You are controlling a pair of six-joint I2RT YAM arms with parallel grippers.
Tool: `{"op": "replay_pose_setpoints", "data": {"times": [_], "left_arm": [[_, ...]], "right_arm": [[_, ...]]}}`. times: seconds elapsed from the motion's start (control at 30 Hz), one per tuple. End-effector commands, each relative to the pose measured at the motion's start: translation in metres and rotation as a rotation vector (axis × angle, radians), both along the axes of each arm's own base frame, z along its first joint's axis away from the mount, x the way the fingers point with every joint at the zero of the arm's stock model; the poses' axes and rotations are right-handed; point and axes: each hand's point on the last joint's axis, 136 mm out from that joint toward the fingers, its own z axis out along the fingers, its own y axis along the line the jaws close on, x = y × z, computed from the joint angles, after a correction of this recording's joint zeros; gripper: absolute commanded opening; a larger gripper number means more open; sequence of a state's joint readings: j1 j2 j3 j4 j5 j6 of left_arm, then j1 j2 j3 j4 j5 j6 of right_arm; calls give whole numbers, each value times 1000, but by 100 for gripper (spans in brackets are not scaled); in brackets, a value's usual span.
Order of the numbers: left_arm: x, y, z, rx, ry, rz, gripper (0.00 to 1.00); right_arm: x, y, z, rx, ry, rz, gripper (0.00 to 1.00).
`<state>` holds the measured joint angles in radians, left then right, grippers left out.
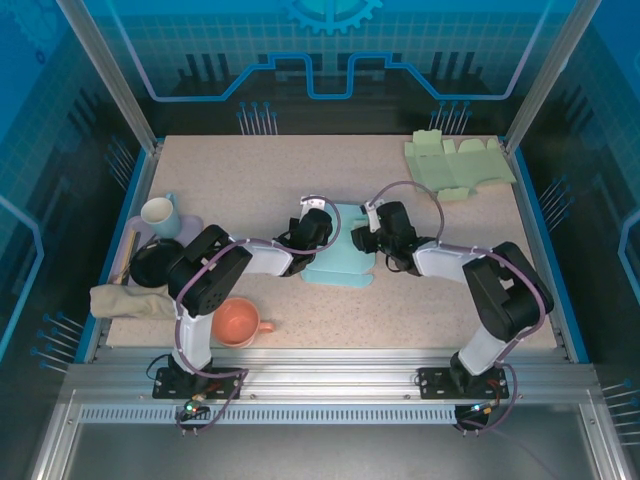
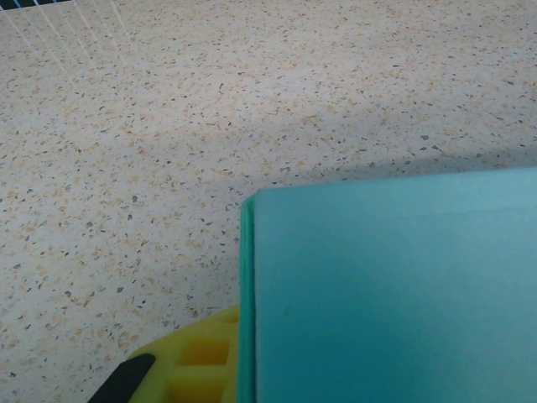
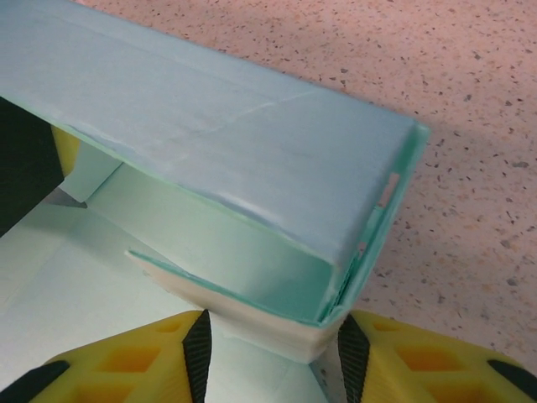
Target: Fold the paper box
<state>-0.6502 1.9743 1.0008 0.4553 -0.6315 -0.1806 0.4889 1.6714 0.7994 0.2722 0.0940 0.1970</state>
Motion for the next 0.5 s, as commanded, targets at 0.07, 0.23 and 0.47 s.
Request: {"op": "replay_pose_setpoints", "data": {"times": [0.07, 0.23, 0.47], "left_arm": [[-9, 2, -26, 67, 89, -42, 11], [-9, 1, -26, 65, 87, -43, 11], [-9, 1, -25, 64, 86, -44, 11]], "right_arm": [[8, 21, 6, -13, -43, 5, 44], [18, 9, 4, -51, -54, -86, 40], [25, -9, 0, -109, -75, -185, 39]]}}
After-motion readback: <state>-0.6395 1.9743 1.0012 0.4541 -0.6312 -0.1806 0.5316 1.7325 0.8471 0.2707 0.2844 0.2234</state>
